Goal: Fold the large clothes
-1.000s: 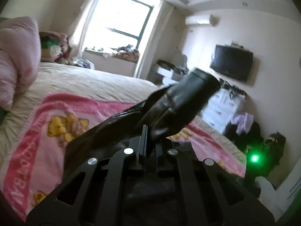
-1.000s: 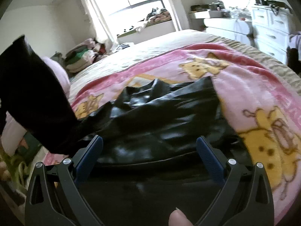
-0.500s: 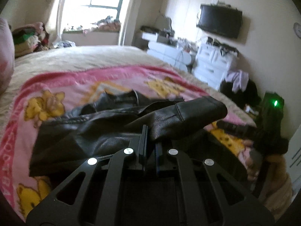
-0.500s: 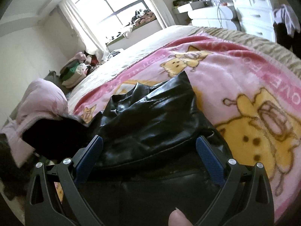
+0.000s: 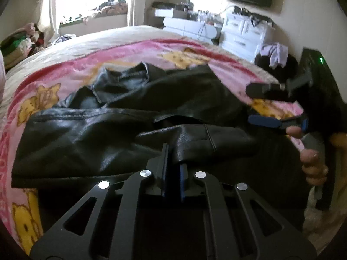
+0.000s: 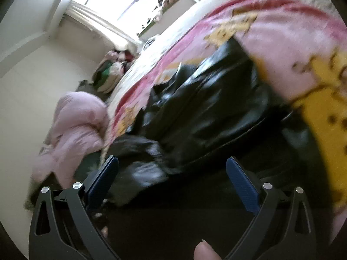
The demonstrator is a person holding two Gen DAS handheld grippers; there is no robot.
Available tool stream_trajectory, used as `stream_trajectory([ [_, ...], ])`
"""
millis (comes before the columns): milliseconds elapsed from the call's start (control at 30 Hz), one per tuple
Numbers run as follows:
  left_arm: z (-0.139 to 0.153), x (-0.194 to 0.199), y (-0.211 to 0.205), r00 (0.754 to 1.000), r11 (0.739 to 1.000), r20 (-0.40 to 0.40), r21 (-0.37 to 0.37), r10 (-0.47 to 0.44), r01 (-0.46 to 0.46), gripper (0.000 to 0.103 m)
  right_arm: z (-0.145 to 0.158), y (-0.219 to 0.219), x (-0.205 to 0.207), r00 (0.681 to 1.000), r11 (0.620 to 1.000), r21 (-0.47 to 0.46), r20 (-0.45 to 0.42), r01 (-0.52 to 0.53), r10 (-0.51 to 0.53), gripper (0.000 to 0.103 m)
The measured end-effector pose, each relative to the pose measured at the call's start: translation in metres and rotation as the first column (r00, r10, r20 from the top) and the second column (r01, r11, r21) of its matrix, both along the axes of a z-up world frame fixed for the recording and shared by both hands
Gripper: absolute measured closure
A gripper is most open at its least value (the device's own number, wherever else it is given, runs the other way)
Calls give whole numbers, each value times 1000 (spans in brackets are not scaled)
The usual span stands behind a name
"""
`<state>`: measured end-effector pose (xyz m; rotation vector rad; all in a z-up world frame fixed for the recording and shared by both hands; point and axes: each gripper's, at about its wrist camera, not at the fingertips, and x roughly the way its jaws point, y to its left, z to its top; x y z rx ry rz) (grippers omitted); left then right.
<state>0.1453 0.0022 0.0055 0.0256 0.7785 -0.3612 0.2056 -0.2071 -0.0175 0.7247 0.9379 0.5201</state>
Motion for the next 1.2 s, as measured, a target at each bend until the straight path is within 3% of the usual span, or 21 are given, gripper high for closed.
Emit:
stream_trajectory([
  [133,-11,-5,-1,1000,999,-18,48,-7,8,98,-6,11,2,998,999,30,-45,-32,34,7],
  [200,-13,-7,-1,1000,998,-29,62,-7,9,97,-10,14,1,996,998,51,-78,-37,41,16],
  [267,-17,-10,0,999,997,-38,82,-4,8,94,-14,16,1,994,997,72,-103,-41,48,18],
  [300,-18,-12,0,999,996,-41,94,-3,7,88,-16,19,-1,992,996,78,-114,-47,56,19],
  [400,-19,-15,0,999,992,-49,128,8,-2,54,-17,26,-3,989,994,86,-130,-63,74,23],
  [567,-16,-21,1,998,990,-62,141,-2,10,49,-17,40,-3,986,994,86,-142,-73,85,32],
  [667,-12,-25,4,997,993,-77,117,-11,20,30,-20,41,4,986,992,107,-145,-61,77,43],
  [700,-9,-27,6,996,996,-86,80,-26,33,19,-22,40,7,986,993,109,-149,-53,69,48],
  [767,-4,-31,9,994,998,-96,27,-53,56,16,-24,39,12,987,993,110,-151,-31,47,56],
  [867,11,-36,15,996,998,-58,-3,-69,68,14,-21,38,16,993,998,59,-116,-27,34,78],
  [967,25,-32,39,1000,1000,-18,-24,-5,4,13,-11,43,18,997,998,22,-45,-61,62,83],
  [1067,34,-18,80,993,989,-9,-87,120,-120,11,15,51,18,992,993,-73,82,-89,95,90],
  [1133,37,-9,108,977,970,-5,-118,215,-214,11,33,60,21,979,983,-159,164,-94,121,91],
  [1200,39,0,143,945,934,-4,-148,328,-325,11,49,70,25,964,972,-205,216,-113,158,91],
])
